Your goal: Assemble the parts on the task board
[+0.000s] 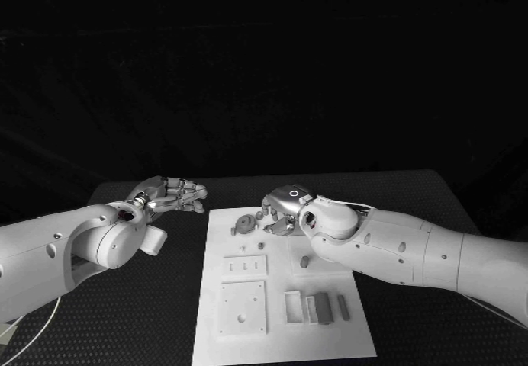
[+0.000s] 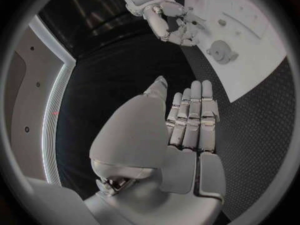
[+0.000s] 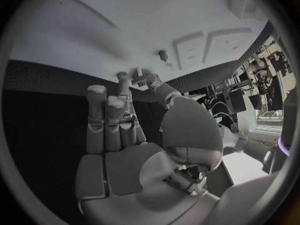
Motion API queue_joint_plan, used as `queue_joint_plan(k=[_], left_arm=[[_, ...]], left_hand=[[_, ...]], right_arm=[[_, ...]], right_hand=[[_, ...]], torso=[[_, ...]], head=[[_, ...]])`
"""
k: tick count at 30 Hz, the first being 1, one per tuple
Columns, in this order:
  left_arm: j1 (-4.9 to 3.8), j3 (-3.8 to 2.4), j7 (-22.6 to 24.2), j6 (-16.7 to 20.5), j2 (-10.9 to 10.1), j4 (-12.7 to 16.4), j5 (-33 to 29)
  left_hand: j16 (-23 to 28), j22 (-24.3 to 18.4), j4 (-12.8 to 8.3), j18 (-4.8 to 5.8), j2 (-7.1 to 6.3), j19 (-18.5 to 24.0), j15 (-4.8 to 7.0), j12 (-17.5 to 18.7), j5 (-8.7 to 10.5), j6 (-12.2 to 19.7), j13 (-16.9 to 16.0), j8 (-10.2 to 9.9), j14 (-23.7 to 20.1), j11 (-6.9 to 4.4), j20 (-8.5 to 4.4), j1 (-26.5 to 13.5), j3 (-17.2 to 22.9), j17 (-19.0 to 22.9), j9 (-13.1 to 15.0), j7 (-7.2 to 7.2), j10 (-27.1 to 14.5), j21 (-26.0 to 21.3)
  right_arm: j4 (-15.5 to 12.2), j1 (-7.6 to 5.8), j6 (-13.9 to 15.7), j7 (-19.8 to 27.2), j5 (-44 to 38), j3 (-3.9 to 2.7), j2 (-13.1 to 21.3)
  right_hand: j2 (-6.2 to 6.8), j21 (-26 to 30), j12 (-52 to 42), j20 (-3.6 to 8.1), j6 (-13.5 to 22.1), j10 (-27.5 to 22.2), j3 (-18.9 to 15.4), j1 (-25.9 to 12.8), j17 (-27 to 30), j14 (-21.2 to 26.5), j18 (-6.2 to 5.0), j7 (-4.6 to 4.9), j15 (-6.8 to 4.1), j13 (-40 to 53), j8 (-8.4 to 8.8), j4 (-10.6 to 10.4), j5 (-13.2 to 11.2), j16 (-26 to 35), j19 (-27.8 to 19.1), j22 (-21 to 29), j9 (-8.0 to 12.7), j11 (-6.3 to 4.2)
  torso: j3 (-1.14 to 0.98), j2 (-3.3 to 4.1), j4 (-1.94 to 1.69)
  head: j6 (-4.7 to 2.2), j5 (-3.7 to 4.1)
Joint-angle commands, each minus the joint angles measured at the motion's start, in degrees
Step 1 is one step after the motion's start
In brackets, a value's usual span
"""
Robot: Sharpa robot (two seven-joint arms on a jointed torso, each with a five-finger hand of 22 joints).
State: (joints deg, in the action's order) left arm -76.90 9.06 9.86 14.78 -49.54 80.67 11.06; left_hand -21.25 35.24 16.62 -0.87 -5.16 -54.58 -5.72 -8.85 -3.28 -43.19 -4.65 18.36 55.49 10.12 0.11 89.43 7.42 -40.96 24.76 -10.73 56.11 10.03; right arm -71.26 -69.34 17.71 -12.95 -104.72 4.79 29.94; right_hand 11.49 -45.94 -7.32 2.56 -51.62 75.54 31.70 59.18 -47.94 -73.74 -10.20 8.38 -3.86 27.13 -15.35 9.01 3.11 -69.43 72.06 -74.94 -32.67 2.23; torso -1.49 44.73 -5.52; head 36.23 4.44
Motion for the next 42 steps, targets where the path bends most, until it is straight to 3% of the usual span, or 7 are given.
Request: queue_joint_plan(k=[1, 6, 11, 17, 21, 29, 42], left_arm=[[-0.07, -0.03, 0.4, -0.6, 0.1, 0.2, 0.2], [-0.07, -0.03, 0.4, -0.6, 0.2, 0.1, 0.2], [-0.07, -0.03, 0.4, -0.6, 0.2, 0.1, 0.2], [-0.07, -0.03, 0.4, -0.6, 0.4, 0.1, 0.2], [-0.07, -0.04, 0.4, -0.7, 0.5, 0.0, 0.2], [-0.07, -0.04, 0.4, -0.6, 0.7, -0.1, 0.2], [-0.08, -0.05, 0.4, -0.6, 0.8, -0.1, 0.2]], left_hand=[[0.2, 0.1, -0.1, -1.13, -0.08, -0.2, -0.09, 0.3, 0.20, 0.1, 0.1, -0.4, 0.3, 0.42, -0.02, -0.5, 0.4, -0.1, -0.1, -0.54, 0.0, -0.3], [0.3, 0.1, -0.1, -1.13, -0.07, -0.2, -0.09, 0.3, 0.20, 0.1, 0.1, -0.4, 0.3, 0.42, -0.02, -0.5, 0.4, -0.1, -0.1, -0.54, 0.0, -0.3], [0.3, 0.1, -0.1, -1.12, -0.08, -0.2, -0.09, 0.3, 0.20, 0.1, 0.1, -0.4, 0.3, 0.42, -0.02, -0.5, 0.4, -0.1, -0.1, -0.54, 0.0, -0.3], [0.3, 0.1, -0.1, -1.12, -0.07, -0.2, -0.09, 0.3, 0.20, 0.1, 0.1, -0.4, 0.3, 0.42, -0.02, -0.5, 0.4, -0.2, -0.1, -0.54, 0.0, -0.3], [0.3, 0.1, -0.1, -1.12, -0.07, -0.2, -0.09, 0.3, 0.20, 0.1, 0.1, -0.4, 0.4, 0.42, -0.02, -0.5, 0.4, -0.2, -0.1, -0.54, 0.0, -0.3], [0.3, 0.1, -0.1, -1.12, -0.05, -0.2, -0.10, 0.3, 0.20, 0.1, 0.1, -0.4, 0.4, 0.43, -0.02, -0.5, 0.4, -0.2, -0.1, -0.55, 0.0, -0.3], [0.4, 0.1, -0.1, -1.12, -0.03, -0.2, -0.10, 0.3, 0.20, 0.1, 0.1, -0.4, 0.4, 0.43, -0.01, -0.6, 0.4, -0.2, -0.1, -0.56, 0.0, -0.4]], right_arm=[[-0.6, -0.24, 3.3, 1.6, 1.0, -0.42, -0.3], [0.1, -0.36, 3.3, 2.9, 2.2, -0.63, -1.6], [1.1, -0.54, 3.8, 4.1, 3.0, -0.73, -2.8], [4.4, -0.72, 1.6, 6.2, 4.2, -0.83, -5.7], [6.9, -0.61, 0.0, 7.1, 4.6, -0.81, -7.7], [9.5, -0.25, -1.8, 7.7, 4.6, -0.67, -9.5], [11.2, 0.00, -3.8, 8.4, 4.5, -0.21, -10.9]], right_hand=[[0.68, 0.1, 0.0, 0.39, 1.1, -0.7, -0.2, 0.4, 0.1, 0.2, -4.80, 0.30, -0.15, 0.3, 0.59, -0.1, -0.3, -0.1, -0.4, -1.0, 0.3, 0.18], [1.81, 0.7, 2.4, 0.12, 2.5, -4.8, 0.3, 0.4, 0.4, 1.2, -4.80, 1.22, 1.11, -0.3, 1.45, -0.8, -0.3, 0.3, -1.5, -1.0, 0.8, 1.46], [2.16, 1.1, 3.8, -0.16, 3.2, -9.2, 0.8, 0.9, 0.6, 1.9, -4.80, 1.07, 2.57, -1.8, 1.57, -1.2, -0.3, 0.4, -2.4, -1.1, 1.0, 2.96], [2.50, 1.4, 3.9, -0.71, 4.4, -14.4, 1.2, 1.9, 0.8, 2.9, -4.80, 0.96, 4.18, -4.6, 1.90, -1.0, -0.3, 0.3, -3.6, -1.1, 1.4, 4.56], [2.59, 1.9, 3.7, -1.15, 6.0, -20.5, 1.9, 2.9, 1.1, 3.7, -4.57, 0.55, 4.64, -7.3, 2.51, -0.8, -0.3, 0.5, -4.7, -0.9, 1.7, 4.90], [2.47, 2.7, 3.8, -1.91, 8.9, -27.5, 2.8, 4.3, 1.9, 4.0, -4.80, -0.23, 5.14, -11.8, 3.05, -1.0, -0.3, 0.7, -5.2, -0.7, 1.8, 5.50], [1.20, 3.0, 3.5, -2.11, 9.8, -29.2, 2.4, 4.9, 2.2, 4.0, -4.80, -1.12, 4.93, -13.9, 2.65, -0.5, -0.3, 0.3, -5.3, -0.8, 1.4, 5.26]], torso=[[0.01, 0.01, 0.02], [0.09, 0.00, -0.23], [0.19, -0.01, -0.28], [0.21, 0.01, -0.17], [0.23, 0.05, -0.30], [0.18, 0.00, -0.41], [0.04, 0.03, -0.26]], head=[[-0.09, 0.01], [-0.16, 0.11], [-0.10, 0.03], [-0.21, -0.15], [-0.17, -0.19], [0.01, -0.33], [-0.01, -0.56]])
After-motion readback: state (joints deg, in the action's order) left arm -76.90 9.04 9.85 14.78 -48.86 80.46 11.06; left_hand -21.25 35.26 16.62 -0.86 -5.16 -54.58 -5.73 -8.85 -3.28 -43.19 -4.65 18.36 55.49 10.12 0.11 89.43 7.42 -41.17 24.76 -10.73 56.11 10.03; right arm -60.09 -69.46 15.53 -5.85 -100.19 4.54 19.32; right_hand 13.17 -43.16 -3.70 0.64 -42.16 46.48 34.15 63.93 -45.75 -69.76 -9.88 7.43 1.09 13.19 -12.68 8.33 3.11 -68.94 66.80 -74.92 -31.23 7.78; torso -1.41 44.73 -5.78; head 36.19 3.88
